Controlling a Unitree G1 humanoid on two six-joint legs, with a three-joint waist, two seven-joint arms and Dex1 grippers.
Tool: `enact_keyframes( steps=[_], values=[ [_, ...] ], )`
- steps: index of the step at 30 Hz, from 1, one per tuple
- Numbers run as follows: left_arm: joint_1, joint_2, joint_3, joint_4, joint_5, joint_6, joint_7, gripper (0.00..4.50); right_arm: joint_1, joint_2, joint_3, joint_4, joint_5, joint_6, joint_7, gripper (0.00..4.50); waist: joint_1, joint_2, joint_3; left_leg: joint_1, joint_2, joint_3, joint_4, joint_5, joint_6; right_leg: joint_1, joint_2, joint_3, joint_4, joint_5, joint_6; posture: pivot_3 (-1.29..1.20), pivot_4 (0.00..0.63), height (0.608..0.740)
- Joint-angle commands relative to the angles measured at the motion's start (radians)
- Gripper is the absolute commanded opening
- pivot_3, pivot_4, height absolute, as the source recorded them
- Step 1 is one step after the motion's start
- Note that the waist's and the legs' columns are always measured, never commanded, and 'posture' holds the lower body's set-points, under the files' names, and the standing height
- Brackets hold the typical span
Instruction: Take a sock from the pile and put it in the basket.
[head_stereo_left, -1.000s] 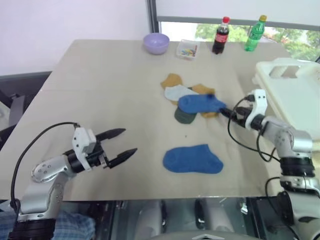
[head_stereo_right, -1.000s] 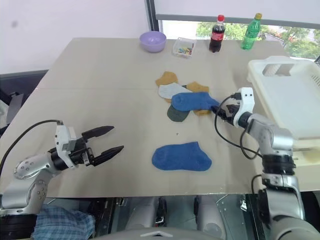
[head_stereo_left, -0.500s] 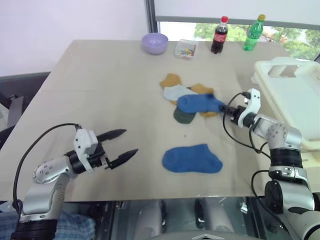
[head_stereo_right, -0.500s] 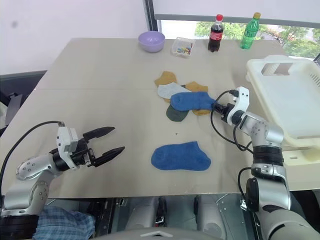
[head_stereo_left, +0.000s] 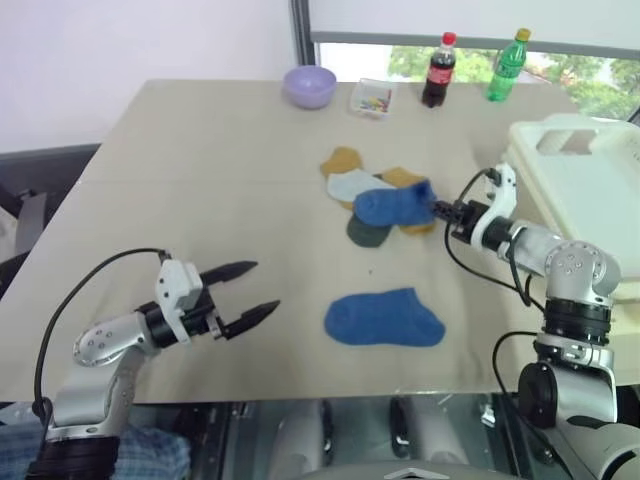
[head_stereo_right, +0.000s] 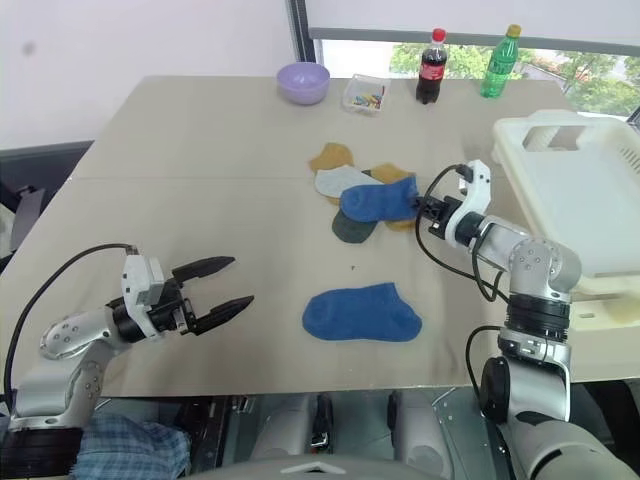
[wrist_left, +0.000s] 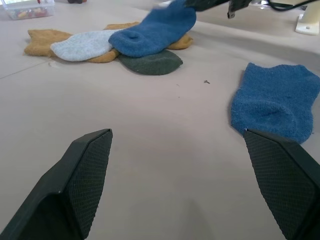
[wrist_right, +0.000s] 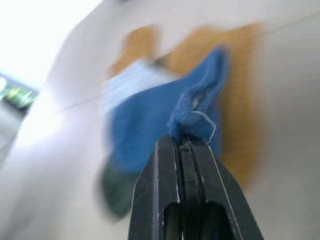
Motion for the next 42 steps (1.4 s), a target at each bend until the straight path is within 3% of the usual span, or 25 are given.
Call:
enact_keyframes(
  steps=[1,9,16,21,25,37,42],
  values=[
    [-0.022,-0.007,-0.012,0.000,0.005,-0.021,-0.011,4.50,0.067,0.004,-0.002,-0.122,0.098,0.214,-0.017,0.07,0.001,0.000,0.000,0.000,0.000,0.000,0.000,0.000,0.000,0.000,0.000,0.000,0.000,-0.001,-0.001,0.00,0.150,0.736],
    [-0.057,-0.013,-0.041,0.019,0.009,-0.023,-0.025,4.50,0.128,-0.018,-0.053,-0.207,0.124,0.332,-0.052,0.07,-0.002,0.000,0.000,0.000,-0.001,0.000,0.001,0.000,0.000,0.000,0.000,0.000,0.000,-0.001,-0.002,0.00,0.150,0.736],
    [-0.084,-0.021,-0.058,0.041,0.014,-0.028,-0.043,4.50,0.197,-0.084,-0.047,-0.283,0.360,0.332,-0.046,0.07,-0.003,0.000,0.000,-0.002,-0.002,-0.001,0.001,0.000,0.000,-0.001,0.000,0.000,-0.001,0.000,-0.001,0.00,0.150,0.736],
    [-0.132,-0.057,-0.111,0.057,0.020,-0.023,-0.055,4.50,0.176,-0.048,-0.196,-0.177,0.219,0.286,-0.225,0.07,0.002,0.000,0.000,-0.001,-0.002,-0.002,0.002,0.000,0.000,0.000,0.000,0.000,0.000,-0.001,-0.001,0.00,0.150,0.736],
    [-0.199,-0.112,-0.156,0.079,0.026,-0.009,-0.027,4.50,0.182,-0.071,-0.240,-0.170,0.161,0.267,-0.267,0.07,0.004,0.000,0.000,-0.002,-0.004,-0.001,0.002,0.000,0.000,0.000,0.000,0.000,0.000,0.001,0.001,0.00,0.150,0.736],
    [-0.592,-0.405,-0.308,0.351,0.189,0.209,0.316,4.50,0.331,-0.183,-0.137,-0.292,0.053,0.188,-0.188,0.07,0.003,-0.001,-0.002,-0.004,-0.009,-0.009,0.005,0.001,0.001,0.002,0.000,0.000,-0.002,0.003,0.006,0.00,0.150,0.736],
    [-0.658,-0.456,-0.400,0.385,0.206,0.310,0.267,4.50,0.453,-0.306,-0.087,-0.370,0.026,0.167,-0.111,0.07,0.011,0.000,-0.003,-0.006,-0.009,-0.014,0.004,0.000,0.001,0.001,0.000,-0.001,-0.003,0.003,0.007,0.00,0.150,0.736]
  ],
)
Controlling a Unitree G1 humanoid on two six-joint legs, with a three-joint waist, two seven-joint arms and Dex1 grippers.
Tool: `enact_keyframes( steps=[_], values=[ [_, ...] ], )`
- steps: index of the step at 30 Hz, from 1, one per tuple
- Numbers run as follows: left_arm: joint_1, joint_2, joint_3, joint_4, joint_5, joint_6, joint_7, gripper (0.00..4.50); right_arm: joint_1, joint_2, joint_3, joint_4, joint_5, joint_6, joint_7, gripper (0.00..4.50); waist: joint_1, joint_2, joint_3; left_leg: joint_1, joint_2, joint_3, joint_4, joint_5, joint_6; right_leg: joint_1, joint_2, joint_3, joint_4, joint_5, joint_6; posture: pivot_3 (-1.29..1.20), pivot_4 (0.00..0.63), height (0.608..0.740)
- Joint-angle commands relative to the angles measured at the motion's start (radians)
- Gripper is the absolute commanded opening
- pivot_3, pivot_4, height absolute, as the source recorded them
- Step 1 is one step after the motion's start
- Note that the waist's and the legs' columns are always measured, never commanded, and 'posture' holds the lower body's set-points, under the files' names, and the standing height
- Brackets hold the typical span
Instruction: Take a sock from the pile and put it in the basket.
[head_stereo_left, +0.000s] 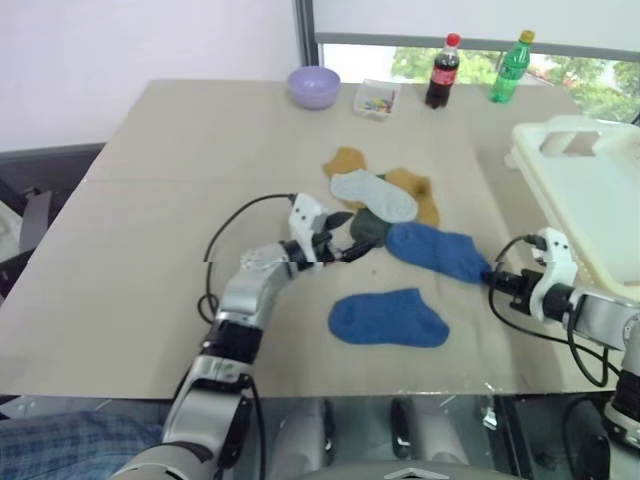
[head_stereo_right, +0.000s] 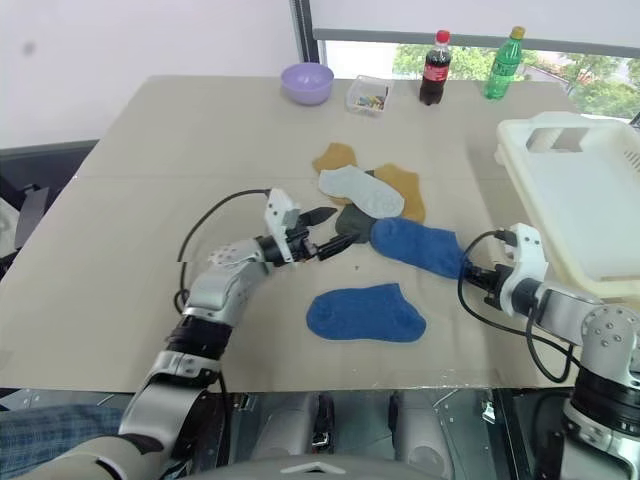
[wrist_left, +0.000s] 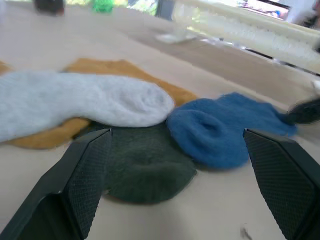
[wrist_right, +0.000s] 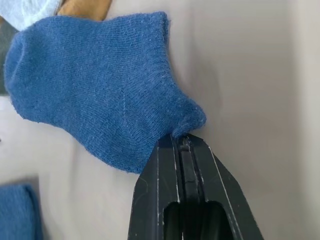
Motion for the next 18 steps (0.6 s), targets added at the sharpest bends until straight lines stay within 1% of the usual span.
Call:
enact_keyframes(
  steps=[1,5,10,12,17,18],
  values=[
    [-0.027,-0.009,-0.087,-0.005,0.038,0.053,-0.049,4.50,0.086,-0.086,0.028,-0.059,-0.041,-0.021,0.047,0.07,0.007,0.000,-0.001,-0.001,-0.001,-0.001,0.000,0.000,0.000,0.000,-0.001,-0.001,0.000,0.000,0.000,0.00,0.150,0.736],
    [-0.025,-0.027,-0.113,-0.018,0.024,0.114,-0.072,4.50,0.092,-0.082,0.017,-0.060,-0.055,-0.047,0.046,0.07,0.004,-0.001,-0.001,0.000,-0.001,-0.001,0.000,0.000,0.000,0.000,-0.001,-0.001,0.000,0.000,0.000,0.00,0.150,0.736],
    [-0.016,-0.029,-0.179,-0.070,0.034,0.232,-0.102,4.50,0.107,-0.100,0.039,-0.078,-0.085,-0.065,0.054,0.07,0.010,-0.001,-0.001,0.003,-0.001,-0.004,0.001,0.000,0.000,0.004,0.000,-0.002,0.001,-0.001,0.000,0.00,0.150,0.736],
    [-0.018,-0.026,-0.191,-0.078,0.042,0.274,-0.090,4.50,0.109,-0.096,0.040,-0.082,-0.093,-0.070,0.053,0.07,0.012,-0.001,-0.001,0.004,-0.001,-0.003,0.001,0.000,0.000,0.005,-0.001,-0.001,0.000,-0.001,0.000,0.00,0.150,0.736],
    [-0.037,-0.046,-0.204,-0.048,0.084,0.302,-0.027,4.50,0.111,-0.076,0.051,-0.088,-0.107,-0.081,0.057,0.07,0.021,-0.001,-0.001,0.010,-0.001,-0.003,0.001,0.000,0.000,0.010,-0.001,-0.001,0.000,-0.004,-0.003,0.00,0.150,0.736],
    [-0.038,-0.049,-0.206,-0.046,0.090,0.302,-0.021,3.96,0.111,-0.073,0.052,-0.089,-0.111,-0.083,0.058,0.00,0.021,-0.001,-0.002,0.012,-0.001,-0.003,0.001,0.000,0.000,0.012,-0.001,-0.001,0.000,-0.005,-0.001,0.00,0.150,0.736]
  ],
)
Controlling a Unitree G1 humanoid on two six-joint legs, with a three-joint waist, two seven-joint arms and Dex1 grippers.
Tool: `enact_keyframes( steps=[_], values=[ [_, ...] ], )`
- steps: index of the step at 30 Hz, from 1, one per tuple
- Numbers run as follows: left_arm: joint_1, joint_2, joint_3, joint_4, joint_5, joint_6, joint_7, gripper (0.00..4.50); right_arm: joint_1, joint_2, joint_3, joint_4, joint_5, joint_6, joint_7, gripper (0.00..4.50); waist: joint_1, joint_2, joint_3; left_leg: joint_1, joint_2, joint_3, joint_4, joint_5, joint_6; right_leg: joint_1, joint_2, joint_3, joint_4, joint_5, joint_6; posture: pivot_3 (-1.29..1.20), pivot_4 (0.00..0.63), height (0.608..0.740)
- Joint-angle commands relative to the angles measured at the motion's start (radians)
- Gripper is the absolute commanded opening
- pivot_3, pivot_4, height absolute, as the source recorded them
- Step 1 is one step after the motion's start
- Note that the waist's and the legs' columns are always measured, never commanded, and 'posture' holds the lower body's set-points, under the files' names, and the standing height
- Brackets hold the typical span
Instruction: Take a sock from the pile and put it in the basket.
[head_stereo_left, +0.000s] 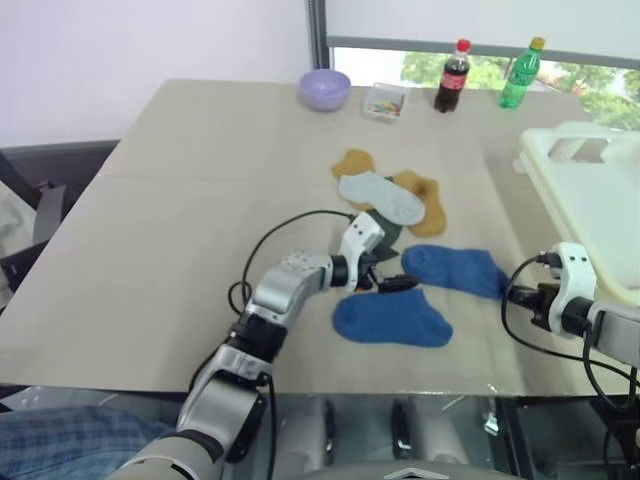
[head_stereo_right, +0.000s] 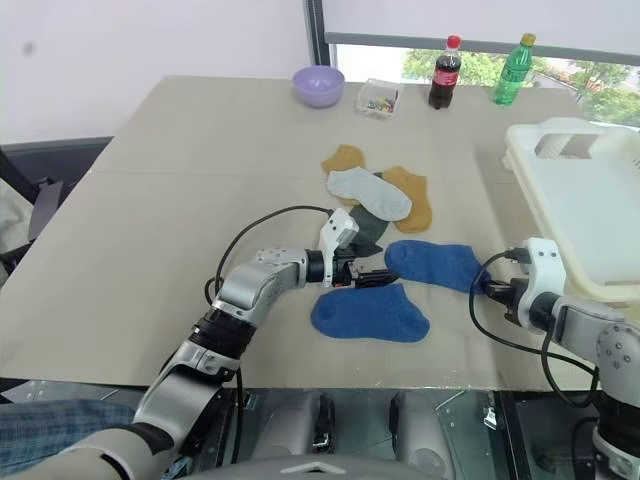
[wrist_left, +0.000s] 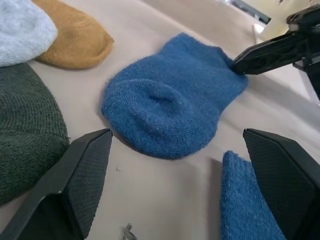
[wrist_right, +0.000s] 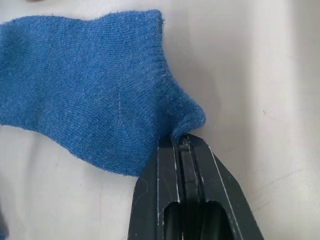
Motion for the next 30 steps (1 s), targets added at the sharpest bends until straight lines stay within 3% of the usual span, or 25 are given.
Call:
enact_keyframes(
  steps=[1,6,10,22,25,30],
  values=[
    [0.000,-0.014,-0.027,0.016,0.032,0.021,0.029,3.69,0.010,0.008,0.006,-0.015,-0.020,-0.012,0.001,0.00,0.000,0.000,0.000,0.000,0.000,0.000,0.000,0.000,0.000,0.000,0.000,0.000,0.000,0.000,0.000,0.00,0.150,0.736],
    [-0.007,-0.022,-0.046,0.042,0.083,0.004,0.058,1.36,0.013,0.019,0.007,-0.021,-0.031,-0.018,0.005,0.00,-0.001,0.000,0.000,0.001,0.000,0.000,0.000,0.000,0.000,0.000,0.000,0.000,0.000,0.000,0.000,0.00,0.150,0.736],
    [-0.010,-0.058,-0.044,0.064,0.092,-0.002,0.079,0.05,0.012,0.024,0.007,-0.026,-0.033,-0.017,0.006,0.00,0.000,-0.001,-0.001,0.001,0.000,0.000,0.000,0.000,0.000,0.000,0.000,0.001,0.000,0.002,-0.003,0.00,0.150,0.736],
    [0.013,-0.066,-0.060,0.061,0.101,-0.081,0.013,0.05,0.005,0.032,0.009,-0.022,-0.051,-0.020,0.013,0.00,0.000,-0.002,-0.002,0.001,0.000,0.000,0.000,0.000,0.000,0.000,-0.001,0.000,0.000,0.001,-0.002,0.00,0.150,0.736],
    [0.014,-0.067,-0.054,0.060,0.103,-0.076,0.010,0.78,0.003,0.031,0.010,-0.021,-0.056,-0.021,0.020,0.00,-0.001,-0.002,-0.002,0.001,0.000,0.000,0.000,0.000,0.000,0.000,-0.001,0.000,0.000,0.001,-0.001,0.00,0.150,0.736],
    [0.034,-0.048,-0.099,0.040,0.138,-0.111,-0.014,3.03,-0.001,0.028,0.011,-0.017,-0.066,-0.024,0.028,0.00,0.000,-0.002,-0.002,0.001,0.000,0.000,0.000,0.000,0.000,0.000,-0.001,0.000,0.000,0.000,-0.001,0.00,0.150,0.736]
  ],
)
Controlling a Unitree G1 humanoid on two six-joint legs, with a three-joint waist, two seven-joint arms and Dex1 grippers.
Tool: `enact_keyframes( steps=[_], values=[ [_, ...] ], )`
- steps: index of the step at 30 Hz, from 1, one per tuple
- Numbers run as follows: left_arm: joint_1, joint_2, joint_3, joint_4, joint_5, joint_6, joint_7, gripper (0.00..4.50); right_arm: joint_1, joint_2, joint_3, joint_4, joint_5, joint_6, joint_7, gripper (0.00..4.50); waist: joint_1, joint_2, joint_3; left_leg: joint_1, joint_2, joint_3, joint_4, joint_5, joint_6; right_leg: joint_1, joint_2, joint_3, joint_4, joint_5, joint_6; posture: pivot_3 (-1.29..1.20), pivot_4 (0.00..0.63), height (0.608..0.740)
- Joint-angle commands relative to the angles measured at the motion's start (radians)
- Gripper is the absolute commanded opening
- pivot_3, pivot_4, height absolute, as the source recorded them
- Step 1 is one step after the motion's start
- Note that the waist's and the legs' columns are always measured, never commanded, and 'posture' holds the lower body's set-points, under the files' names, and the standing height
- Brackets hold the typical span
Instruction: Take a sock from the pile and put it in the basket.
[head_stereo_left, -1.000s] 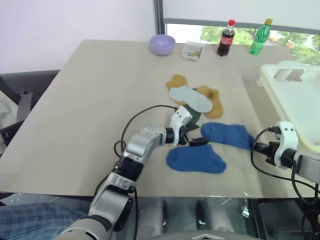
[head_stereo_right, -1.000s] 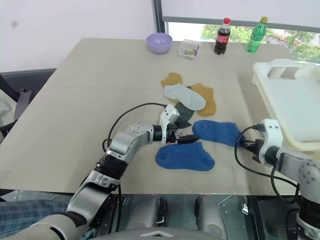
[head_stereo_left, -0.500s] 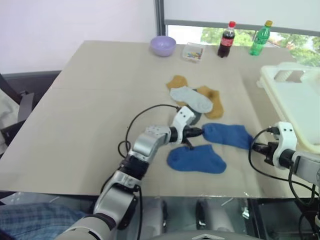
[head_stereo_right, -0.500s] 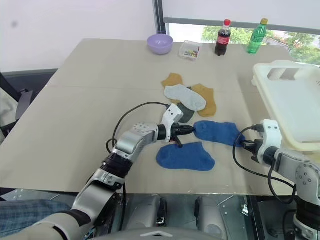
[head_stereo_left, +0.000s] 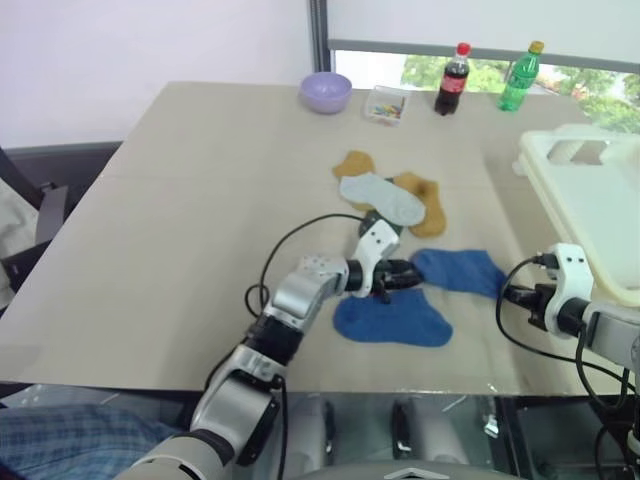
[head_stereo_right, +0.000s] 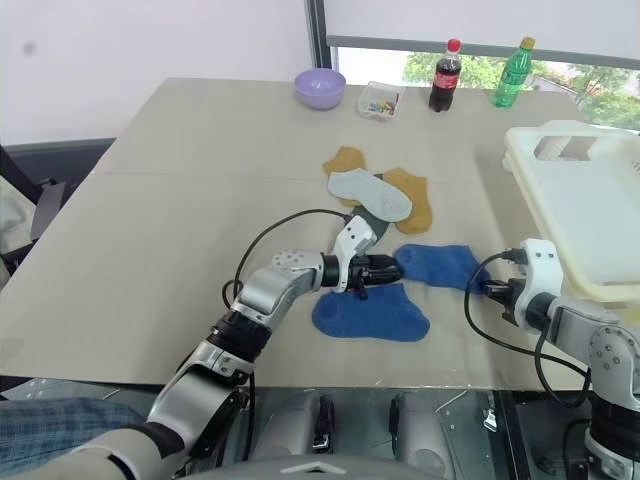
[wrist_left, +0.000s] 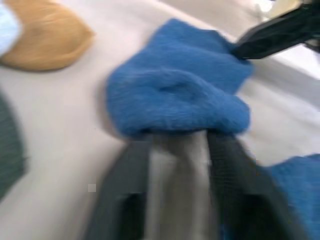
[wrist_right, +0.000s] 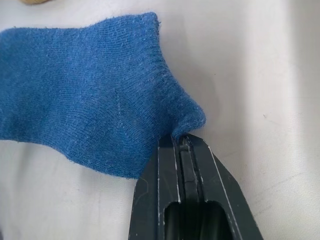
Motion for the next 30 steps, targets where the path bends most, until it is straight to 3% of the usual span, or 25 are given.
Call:
enact_keyframes(
  steps=[1,2,5,9,13,14,15,30],
  values=[
    [0.025,0.006,-0.047,0.005,0.051,-0.032,0.021,3.49,-0.003,0.000,0.002,-0.006,-0.010,-0.004,0.007,0.00,0.001,0.000,0.000,0.000,0.000,0.000,0.000,0.000,0.000,0.000,0.000,0.000,0.000,0.000,0.000,0.00,0.150,0.736],
    [0.026,0.005,-0.050,0.010,0.058,-0.046,0.027,3.97,-0.004,0.000,0.003,-0.006,-0.011,-0.004,0.008,0.00,0.001,0.000,0.000,0.000,0.000,0.000,0.000,0.000,0.000,0.000,0.000,0.000,0.000,0.000,0.001,0.00,0.150,0.736],
    [0.020,-0.002,-0.049,0.036,0.070,-0.081,0.044,3.97,-0.004,-0.003,0.003,-0.006,-0.014,-0.005,0.011,0.00,0.000,0.000,0.000,0.000,0.000,0.000,0.000,0.000,0.000,0.000,0.000,0.000,0.000,0.000,0.001,0.00,0.150,0.736],
    [0.006,-0.008,-0.033,0.062,0.071,-0.107,0.055,2.78,-0.004,-0.005,0.005,-0.004,-0.018,-0.007,0.015,0.00,0.000,0.000,0.000,0.000,0.000,0.000,0.000,0.000,0.000,0.000,0.000,0.000,0.000,-0.001,0.001,0.00,0.150,0.736],
    [0.004,-0.004,-0.037,0.082,0.093,-0.134,0.062,0.84,-0.008,-0.005,0.009,0.000,-0.025,-0.012,0.019,0.00,-0.002,0.000,0.000,0.000,0.000,0.000,0.000,0.000,0.000,0.000,0.000,0.000,0.000,-0.001,0.001,0.00,0.150,0.736],
    [0.005,-0.003,-0.035,0.084,0.096,-0.141,0.063,0.67,-0.010,-0.004,0.011,0.001,-0.026,-0.013,0.020,0.00,-0.002,0.000,0.000,0.000,0.000,0.000,0.000,0.000,0.000,0.000,0.000,0.000,0.000,0.000,0.001,0.00,0.150,0.736],
    [0.005,-0.002,-0.035,0.086,0.099,-0.150,0.063,0.09,-0.011,-0.002,0.013,0.000,-0.027,-0.013,0.019,0.00,-0.002,0.000,0.000,0.000,0.000,0.000,-0.001,0.000,0.000,0.000,0.000,0.000,0.000,0.000,0.000,0.00,0.150,0.736],
    [0.001,-0.044,0.036,0.130,0.099,-0.428,0.123,0.04,0.003,0.003,0.030,-0.039,-0.006,0.015,0.058,0.00,-0.002,0.000,0.000,-0.001,0.001,0.000,-0.001,0.000,0.000,-0.001,0.000,0.000,0.000,0.000,0.000,0.00,0.150,0.736]
  ],
)
